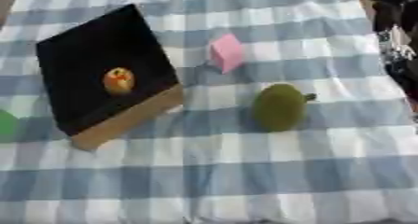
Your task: Pick up objects on the table and place them in the box.
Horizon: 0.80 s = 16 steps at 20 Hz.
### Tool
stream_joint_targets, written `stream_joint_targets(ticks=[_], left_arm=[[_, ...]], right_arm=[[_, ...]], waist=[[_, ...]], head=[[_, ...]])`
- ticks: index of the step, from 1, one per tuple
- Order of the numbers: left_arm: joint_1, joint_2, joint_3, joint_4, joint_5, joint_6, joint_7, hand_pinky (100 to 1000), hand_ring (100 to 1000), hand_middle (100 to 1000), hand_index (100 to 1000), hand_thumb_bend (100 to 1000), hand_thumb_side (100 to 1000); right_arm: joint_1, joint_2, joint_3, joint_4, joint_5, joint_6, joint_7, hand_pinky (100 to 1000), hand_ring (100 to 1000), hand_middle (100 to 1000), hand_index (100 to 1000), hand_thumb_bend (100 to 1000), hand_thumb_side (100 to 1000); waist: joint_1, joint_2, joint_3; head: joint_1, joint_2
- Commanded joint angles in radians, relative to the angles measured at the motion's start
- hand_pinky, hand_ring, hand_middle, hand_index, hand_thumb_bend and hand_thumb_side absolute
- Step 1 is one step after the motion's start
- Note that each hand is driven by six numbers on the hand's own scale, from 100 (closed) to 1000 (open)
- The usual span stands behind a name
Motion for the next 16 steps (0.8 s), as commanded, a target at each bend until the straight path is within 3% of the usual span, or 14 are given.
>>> stream_joint_targets(ticks=[1,7,11,13,16], left_arm=[[-0.002,0.035,0.016,-0.021,-0.008,-0.003,0.004,846,884,870,917,647,928],[0.0,0.039,0.022,-0.021,-0.012,-0.004,0.007,847,885,870,918,643,928],[0.004,0.049,0.023,-0.021,-0.017,-0.004,0.008,847,885,871,919,641,927],[0.006,0.051,0.023,-0.021,-0.018,-0.004,0.009,847,884,870,917,640,928],[0.005,0.05,0.021,-0.021,-0.019,-0.005,0.005,846,884,871,919,640,928]], right_arm=[[-0.014,-0.048,-0.017,-0.021,0.027,-0.01,0.045,854,851,896,900,100,780],[-0.018,-0.085,-0.012,-0.021,0.063,0.002,0.121,856,855,902,908,100,779],[-0.027,-0.18,0.013,-0.021,0.103,0.027,0.216,858,859,898,916,142,726],[-0.034,-0.234,0.035,-0.021,0.13,0.035,0.279,859,864,898,919,164,683],[-0.045,-0.285,0.067,-0.021,0.172,0.027,0.387,858,868,883,908,205,539]], waist=[[0.008,-0.003,0.001],[0.006,-0.002,0.005],[0.003,-0.003,0.006],[0.0,-0.003,0.008],[0.0,-0.003,0.011]], head=[[0.003,-0.003],[-0.001,-0.004],[-0.005,0.0],[-0.009,-0.002],[-0.015,-0.005]])
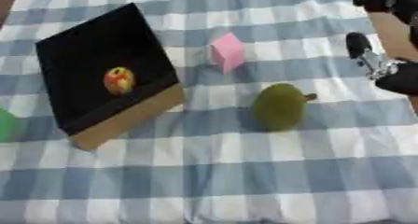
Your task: Pick up objects on the table and place them in the box.
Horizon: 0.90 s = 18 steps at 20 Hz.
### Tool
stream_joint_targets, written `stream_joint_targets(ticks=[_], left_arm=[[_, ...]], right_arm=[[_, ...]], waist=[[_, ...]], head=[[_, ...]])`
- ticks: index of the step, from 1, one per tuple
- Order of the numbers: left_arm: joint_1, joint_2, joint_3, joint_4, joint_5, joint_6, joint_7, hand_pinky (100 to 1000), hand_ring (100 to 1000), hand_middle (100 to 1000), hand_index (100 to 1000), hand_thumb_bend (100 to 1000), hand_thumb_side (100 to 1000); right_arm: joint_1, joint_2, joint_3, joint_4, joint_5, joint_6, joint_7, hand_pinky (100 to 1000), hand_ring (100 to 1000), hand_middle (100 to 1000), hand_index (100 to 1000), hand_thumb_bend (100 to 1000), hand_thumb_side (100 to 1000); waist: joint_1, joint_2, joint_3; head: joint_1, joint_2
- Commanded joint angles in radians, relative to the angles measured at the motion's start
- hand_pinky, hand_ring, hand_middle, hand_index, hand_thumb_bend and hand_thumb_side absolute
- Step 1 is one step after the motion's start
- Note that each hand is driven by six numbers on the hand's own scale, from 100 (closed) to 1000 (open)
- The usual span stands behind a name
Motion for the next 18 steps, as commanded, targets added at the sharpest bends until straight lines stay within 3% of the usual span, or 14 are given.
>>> stream_joint_targets(ticks=[1,5,11,16,18], left_arm=[[-0.003,0.033,0.009,-0.021,-0.005,-0.003,-0.001,846,884,871,919,639,928],[-0.006,0.032,0.007,-0.021,-0.002,-0.004,-0.003,846,884,872,920,638,926],[-0.012,0.03,0.001,-0.021,0.004,-0.007,-0.01,844,884,872,920,636,923],[-0.012,0.027,-0.003,-0.021,0.009,-0.007,-0.014,842,884,870,919,635,922],[-0.012,0.026,-0.004,-0.021,0.011,-0.007,-0.015,842,883,870,919,634,921]], right_arm=[[-0.02,-0.08,0.022,-0.021,0.047,-0.011,0.105,859,868,876,906,216,501],[-0.035,-0.111,0.056,-0.021,0.063,-0.014,0.213,885,890,851,889,254,294],[-0.062,-0.133,0.105,-0.021,0.012,0.061,0.317,905,910,835,890,324,258],[-0.088,-0.135,0.133,-0.021,0.037,0.101,0.345,919,915,840,915,387,213],[-0.101,-0.137,0.15,-0.021,0.051,0.109,0.369,921,915,842,922,374,194]], waist=[[0.001,-0.005,0.005],[0.002,-0.006,0.009],[0.0,-0.006,0.009],[-0.002,-0.006,0.012],[-0.004,-0.006,0.013]], head=[[-0.007,-0.005],[-0.015,-0.008],[-0.024,-0.007],[-0.028,-0.006],[-0.03,-0.007]])
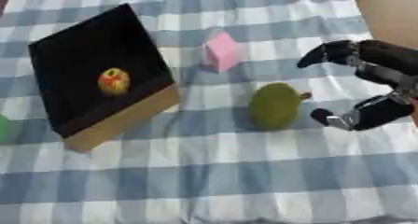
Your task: Pick up objects on the table and place them in the box.
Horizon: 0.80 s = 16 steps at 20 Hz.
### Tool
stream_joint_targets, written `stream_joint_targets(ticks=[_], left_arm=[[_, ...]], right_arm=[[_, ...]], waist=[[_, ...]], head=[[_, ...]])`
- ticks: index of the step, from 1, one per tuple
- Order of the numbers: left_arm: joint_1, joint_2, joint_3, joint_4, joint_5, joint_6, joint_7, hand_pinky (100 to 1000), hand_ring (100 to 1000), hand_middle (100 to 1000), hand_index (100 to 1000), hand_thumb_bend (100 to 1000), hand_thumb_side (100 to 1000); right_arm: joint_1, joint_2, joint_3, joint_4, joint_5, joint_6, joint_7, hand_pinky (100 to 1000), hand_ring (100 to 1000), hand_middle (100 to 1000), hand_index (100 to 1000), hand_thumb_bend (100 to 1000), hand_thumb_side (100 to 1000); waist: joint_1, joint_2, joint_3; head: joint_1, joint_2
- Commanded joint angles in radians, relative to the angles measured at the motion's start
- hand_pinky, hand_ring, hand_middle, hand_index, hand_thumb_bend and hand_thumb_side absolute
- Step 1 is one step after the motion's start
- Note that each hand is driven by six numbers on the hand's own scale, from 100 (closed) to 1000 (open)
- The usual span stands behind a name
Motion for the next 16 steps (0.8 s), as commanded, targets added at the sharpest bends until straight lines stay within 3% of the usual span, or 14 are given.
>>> stream_joint_targets(ticks=[1,2,5,16], left_arm=[[-0.011,0.025,0.002,-0.021,0.006,0.0,-0.004,842,883,870,919,634,921],[-0.011,0.025,0.002,-0.021,0.007,0.0,-0.005,842,883,869,918,633,913],[-0.012,0.023,0.0,-0.021,0.009,-0.001,-0.007,841,883,869,918,633,920],[-0.018,0.015,-0.001,-0.021,0.014,-0.004,-0.006,840,881,867,917,627,917]], right_arm=[[-0.028,-0.034,0.016,-0.02,0.025,0.016,0.034,922,915,844,926,362,168],[-0.037,-0.032,0.024,-0.02,0.035,0.023,0.045,923,916,848,929,326,131],[-0.06,-0.016,0.041,-0.02,0.063,0.047,0.056,924,916,849,929,222,216],[-0.086,0.023,0.089,-0.02,0.102,0.102,0.097,921,911,843,922,184,281]], waist=[[-0.005,-0.006,0.002],[-0.005,-0.005,0.003],[-0.006,-0.001,0.006],[-0.005,0.023,0.011]], head=[[-0.005,-0.007],[-0.007,-0.008],[-0.012,-0.009],[-0.025,-0.016]])
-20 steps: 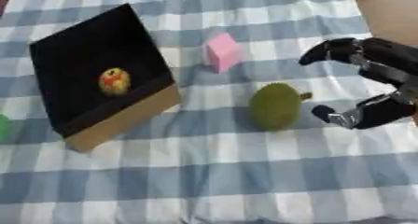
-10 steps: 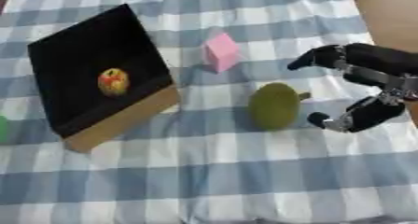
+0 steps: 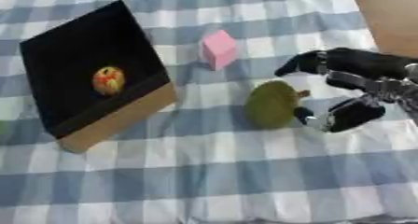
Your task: Pick up objects on the table and place them in the box.
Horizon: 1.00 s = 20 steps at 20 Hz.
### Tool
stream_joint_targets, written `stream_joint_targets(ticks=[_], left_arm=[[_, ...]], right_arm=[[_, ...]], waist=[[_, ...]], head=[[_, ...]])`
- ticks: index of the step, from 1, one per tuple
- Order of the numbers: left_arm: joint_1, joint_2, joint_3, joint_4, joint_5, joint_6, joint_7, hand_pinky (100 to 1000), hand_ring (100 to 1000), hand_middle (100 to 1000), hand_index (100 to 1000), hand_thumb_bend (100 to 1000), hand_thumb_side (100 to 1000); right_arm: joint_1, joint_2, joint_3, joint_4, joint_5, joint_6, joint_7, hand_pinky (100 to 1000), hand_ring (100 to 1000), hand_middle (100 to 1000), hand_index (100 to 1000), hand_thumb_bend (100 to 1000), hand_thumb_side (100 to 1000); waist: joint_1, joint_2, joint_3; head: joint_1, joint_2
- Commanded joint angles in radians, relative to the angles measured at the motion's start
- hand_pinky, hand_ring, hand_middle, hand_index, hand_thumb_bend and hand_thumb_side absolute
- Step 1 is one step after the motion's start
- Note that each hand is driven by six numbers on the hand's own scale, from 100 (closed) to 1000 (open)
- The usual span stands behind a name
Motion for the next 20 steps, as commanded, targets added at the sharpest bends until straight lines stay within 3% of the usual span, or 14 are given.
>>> stream_joint_targets(ticks=[1,12,17,20], left_arm=[[-0.011,0.015,0.004,-0.021,0.005,-0.004,-0.002,840,882,867,917,625,917],[-0.013,0.002,0.001,-0.021,0.009,-0.007,-0.007,841,882,867,916,616,916],[-0.014,-0.003,0.0,-0.021,0.012,-0.008,-0.009,841,882,866,916,613,917],[-0.013,-0.005,-0.001,-0.021,0.013,-0.009,-0.01,841,884,864,915,612,916]], right_arm=[[-0.018,-0.005,0.004,-0.019,0.017,0.018,0.012,921,911,842,920,181,293],[-0.041,0.036,0.04,-0.019,0.081,0.066,0.062,914,895,809,905,212,272],[-0.051,0.046,0.056,-0.019,0.167,0.056,0.066,892,842,737,878,330,136],[-0.056,0.053,0.068,-0.019,0.232,0.039,0.065,869,790,681,835,359,100]], waist=[[-0.005,0.0,0.004],[-0.001,0.011,0.011],[-0.001,0.012,0.012],[-0.001,0.012,0.013]], head=[[-0.004,-0.011],[-0.009,-0.015],[-0.012,-0.016],[-0.013,-0.017]])
